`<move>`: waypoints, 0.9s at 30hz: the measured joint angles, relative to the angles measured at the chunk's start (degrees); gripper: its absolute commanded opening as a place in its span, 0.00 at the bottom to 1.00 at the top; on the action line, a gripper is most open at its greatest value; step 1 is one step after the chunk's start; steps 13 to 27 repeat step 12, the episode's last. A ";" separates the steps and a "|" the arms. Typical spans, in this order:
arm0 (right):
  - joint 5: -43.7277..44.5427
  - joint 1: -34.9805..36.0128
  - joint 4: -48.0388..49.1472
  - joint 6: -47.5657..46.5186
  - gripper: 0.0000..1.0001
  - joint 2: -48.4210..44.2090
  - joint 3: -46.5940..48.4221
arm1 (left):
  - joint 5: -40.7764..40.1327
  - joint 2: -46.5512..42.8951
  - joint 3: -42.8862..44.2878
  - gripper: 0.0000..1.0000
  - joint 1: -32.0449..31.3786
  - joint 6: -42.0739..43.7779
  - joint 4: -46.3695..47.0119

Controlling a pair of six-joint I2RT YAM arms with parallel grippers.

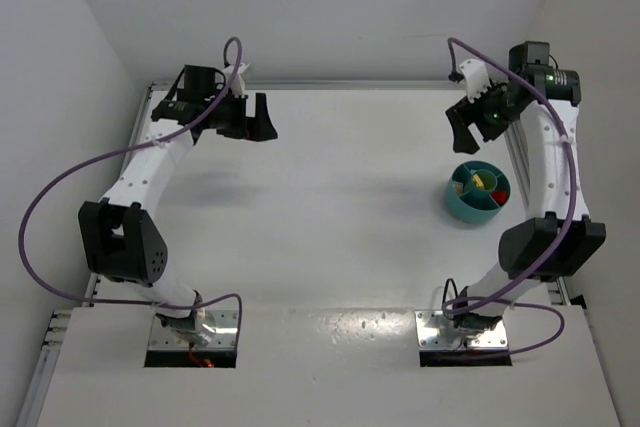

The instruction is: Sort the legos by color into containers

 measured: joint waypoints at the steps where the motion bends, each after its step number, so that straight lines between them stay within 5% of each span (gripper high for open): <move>1: -0.57 -0.22 0.90 2.60 0.88 -0.22 -0.48 | -1.88 1.11 1.97 1.00 0.07 1.05 -0.59; 3: -1.62 -1.07 4.13 8.37 0.96 -1.11 -2.67 | -4.00 2.69 3.67 1.00 1.42 2.40 -1.84; 10: -3.56 -5.95 10.64 20.04 0.97 -4.76 -10.45 | -7.15 6.54 3.67 1.00 10.56 3.15 -5.53; 27: -3.89 -7.06 11.65 21.27 0.97 -5.14 -11.02 | -7.15 6.93 3.50 1.00 12.33 2.93 -5.62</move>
